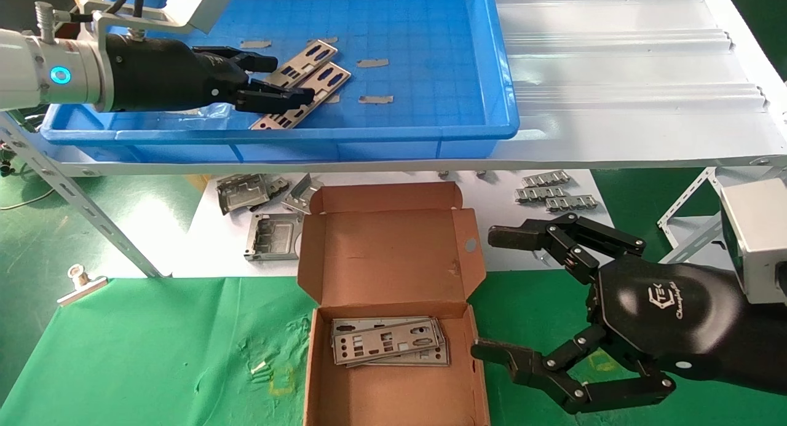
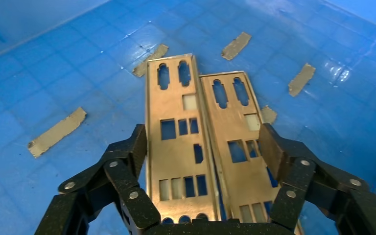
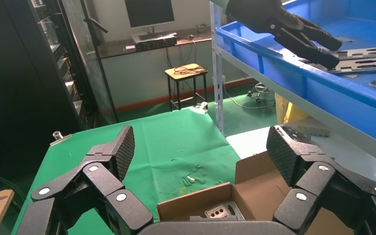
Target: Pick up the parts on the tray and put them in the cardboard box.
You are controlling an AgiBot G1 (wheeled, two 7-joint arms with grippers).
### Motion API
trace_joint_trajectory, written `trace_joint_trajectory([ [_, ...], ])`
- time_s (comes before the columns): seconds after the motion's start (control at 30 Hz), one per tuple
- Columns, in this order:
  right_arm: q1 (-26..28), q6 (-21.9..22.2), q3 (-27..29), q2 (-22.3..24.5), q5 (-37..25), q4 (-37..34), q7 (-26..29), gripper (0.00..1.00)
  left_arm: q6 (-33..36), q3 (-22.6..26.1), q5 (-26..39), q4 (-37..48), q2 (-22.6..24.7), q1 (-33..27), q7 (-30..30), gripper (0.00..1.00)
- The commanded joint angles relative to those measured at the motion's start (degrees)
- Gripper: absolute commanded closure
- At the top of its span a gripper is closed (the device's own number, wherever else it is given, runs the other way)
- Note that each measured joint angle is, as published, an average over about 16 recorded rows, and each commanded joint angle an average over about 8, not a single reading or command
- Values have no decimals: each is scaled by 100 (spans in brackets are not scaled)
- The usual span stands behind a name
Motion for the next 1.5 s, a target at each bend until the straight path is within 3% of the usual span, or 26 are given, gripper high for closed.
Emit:
trace_joint_trajectory([
  [0.03,0,0,0,0,0,0,0,0,-34,7,10,-2,12,0,-4,100],
  [1.17,0,0,0,0,0,0,0,0,-422,-141,-199,-77,-83,-89,140,100],
  [1.5,0,0,0,0,0,0,0,0,269,-304,-445,-274,-246,-247,368,100],
])
